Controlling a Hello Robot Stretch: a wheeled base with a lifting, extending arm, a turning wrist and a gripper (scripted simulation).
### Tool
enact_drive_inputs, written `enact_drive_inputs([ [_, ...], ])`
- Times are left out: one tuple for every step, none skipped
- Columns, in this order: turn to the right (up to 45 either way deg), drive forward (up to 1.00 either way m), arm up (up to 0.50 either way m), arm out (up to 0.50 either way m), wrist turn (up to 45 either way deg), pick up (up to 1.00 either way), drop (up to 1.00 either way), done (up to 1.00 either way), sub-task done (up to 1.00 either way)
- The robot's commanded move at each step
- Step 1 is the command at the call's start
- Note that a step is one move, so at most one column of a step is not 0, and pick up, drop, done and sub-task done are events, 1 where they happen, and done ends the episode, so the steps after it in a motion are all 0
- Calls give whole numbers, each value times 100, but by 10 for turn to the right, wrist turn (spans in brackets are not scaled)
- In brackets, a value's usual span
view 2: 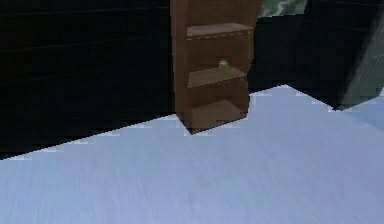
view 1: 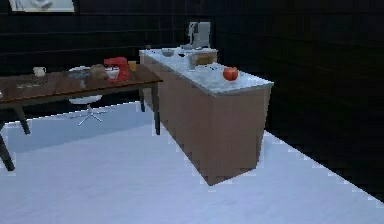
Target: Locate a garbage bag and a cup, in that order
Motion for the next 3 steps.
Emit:
enact_drive_inputs([
  [0,25,0,0,0,0,0,0,0],
  [-60,0,0,0,0,0,0,0,0],
  [0,95,0,0,0,0,0,0,0],
])
